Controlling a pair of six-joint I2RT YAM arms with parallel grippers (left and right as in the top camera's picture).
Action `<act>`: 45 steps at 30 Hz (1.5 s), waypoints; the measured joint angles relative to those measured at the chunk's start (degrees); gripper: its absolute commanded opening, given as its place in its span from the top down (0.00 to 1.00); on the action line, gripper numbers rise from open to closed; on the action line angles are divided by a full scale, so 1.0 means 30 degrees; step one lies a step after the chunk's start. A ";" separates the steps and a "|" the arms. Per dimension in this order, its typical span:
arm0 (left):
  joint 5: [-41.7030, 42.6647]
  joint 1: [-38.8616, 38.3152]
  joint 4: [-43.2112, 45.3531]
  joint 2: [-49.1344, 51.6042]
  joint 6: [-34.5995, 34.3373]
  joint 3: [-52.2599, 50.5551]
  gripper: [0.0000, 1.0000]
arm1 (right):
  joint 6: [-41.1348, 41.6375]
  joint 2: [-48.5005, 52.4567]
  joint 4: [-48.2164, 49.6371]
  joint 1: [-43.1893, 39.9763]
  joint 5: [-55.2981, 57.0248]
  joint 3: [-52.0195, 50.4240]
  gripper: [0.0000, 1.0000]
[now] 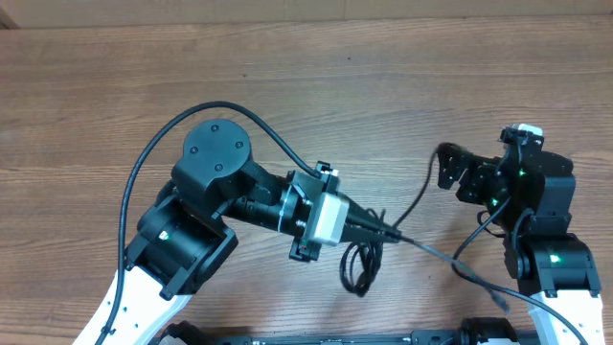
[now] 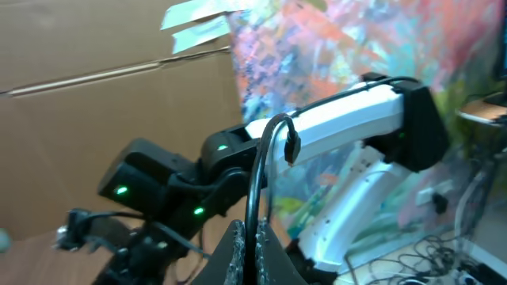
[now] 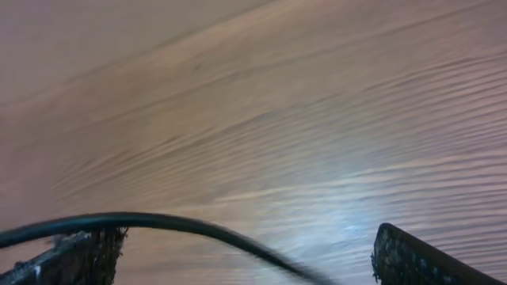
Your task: Untangle cables
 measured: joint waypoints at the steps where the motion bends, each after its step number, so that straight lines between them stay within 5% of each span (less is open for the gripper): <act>1: -0.0233 0.0051 0.0007 0.0000 0.0000 0.0000 0.96 | -0.0007 0.0000 -0.0095 -0.0007 -0.0423 0.0000 0.00; 8: -0.3002 0.0080 0.0000 0.0000 -0.0364 0.0000 0.96 | 0.0000 0.0000 -0.0998 -0.0007 -0.5960 0.0000 0.00; 27: -1.7063 0.0080 -0.1821 0.0000 -0.7147 0.0000 0.96 | -0.0160 0.0000 -0.1836 -0.0007 -1.6670 0.0000 0.02; 33: -1.8578 0.0080 -0.2266 0.0000 -0.9260 0.0000 0.96 | -0.2783 0.0000 -0.1814 0.0000 -1.8214 0.0000 0.09; 37: -1.9001 0.0080 -0.3883 0.0000 -1.0571 0.0007 0.96 | -0.4685 -0.0015 -0.1107 0.0058 -1.8476 0.0000 0.00; 45: -2.0567 0.0080 -0.5034 0.0000 -1.2560 0.0007 0.96 | -0.5625 -0.1122 0.0831 0.0138 -1.7682 0.0000 0.00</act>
